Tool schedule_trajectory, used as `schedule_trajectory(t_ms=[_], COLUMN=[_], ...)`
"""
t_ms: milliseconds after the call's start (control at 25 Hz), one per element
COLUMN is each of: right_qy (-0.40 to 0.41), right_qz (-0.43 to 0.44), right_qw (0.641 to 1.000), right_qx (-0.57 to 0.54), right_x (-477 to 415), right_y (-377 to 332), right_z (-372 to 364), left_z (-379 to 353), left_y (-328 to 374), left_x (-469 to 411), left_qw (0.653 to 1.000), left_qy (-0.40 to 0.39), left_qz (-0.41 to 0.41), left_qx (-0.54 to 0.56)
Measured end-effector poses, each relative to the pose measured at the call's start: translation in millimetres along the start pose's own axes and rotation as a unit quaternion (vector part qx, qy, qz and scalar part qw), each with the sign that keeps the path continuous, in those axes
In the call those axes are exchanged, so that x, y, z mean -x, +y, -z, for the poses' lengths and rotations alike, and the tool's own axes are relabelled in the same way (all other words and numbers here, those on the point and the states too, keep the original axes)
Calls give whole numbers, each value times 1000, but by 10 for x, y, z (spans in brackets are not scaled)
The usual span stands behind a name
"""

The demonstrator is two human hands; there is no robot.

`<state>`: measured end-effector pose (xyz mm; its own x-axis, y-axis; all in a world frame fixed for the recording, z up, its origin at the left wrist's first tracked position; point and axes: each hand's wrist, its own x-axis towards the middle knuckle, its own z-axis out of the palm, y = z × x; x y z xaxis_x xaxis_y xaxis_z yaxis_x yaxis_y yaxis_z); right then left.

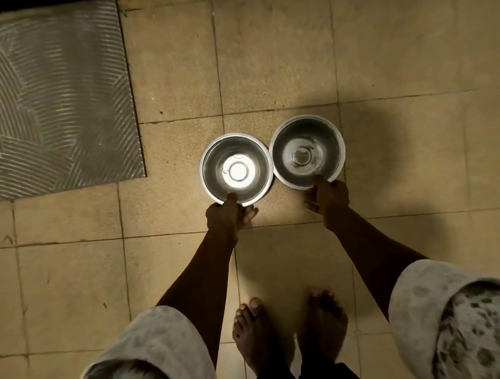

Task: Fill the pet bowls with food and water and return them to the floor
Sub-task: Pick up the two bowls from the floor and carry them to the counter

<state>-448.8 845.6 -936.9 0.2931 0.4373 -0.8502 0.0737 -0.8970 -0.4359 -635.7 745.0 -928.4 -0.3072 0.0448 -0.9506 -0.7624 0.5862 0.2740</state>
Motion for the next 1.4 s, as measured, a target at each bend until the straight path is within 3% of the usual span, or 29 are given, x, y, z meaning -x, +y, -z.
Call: schedule_trajectory(t_ms=[240, 440, 600, 760, 1000, 1400], right_qy=[22, 28, 25, -4, -45, -57], right_qz=[47, 96, 124, 137, 100, 120], right_qw=[999, 995, 991, 990, 992, 988], right_qx=[-17, -8, -33, -25, -68, -81], right_x=[-133, -414, -603, -335, 1081, 4265], right_y=[72, 278, 406, 351, -122, -1370], right_z=[-188, -208, -240, -123, 545, 2042], left_z=[-69, -10, 15, 105, 436, 1189], left_y=[62, -201, -258, -156, 138, 756], left_x=[-103, -419, -397, -70, 1382, 5010], left_qw=[996, 971, 965, 971, 978, 981], left_qy=[56, 118, 109, 102, 83, 67], left_qz=[-65, -202, -239, -216, -193, -182], left_qx=[-33, -52, -24, 10, -21, -10])
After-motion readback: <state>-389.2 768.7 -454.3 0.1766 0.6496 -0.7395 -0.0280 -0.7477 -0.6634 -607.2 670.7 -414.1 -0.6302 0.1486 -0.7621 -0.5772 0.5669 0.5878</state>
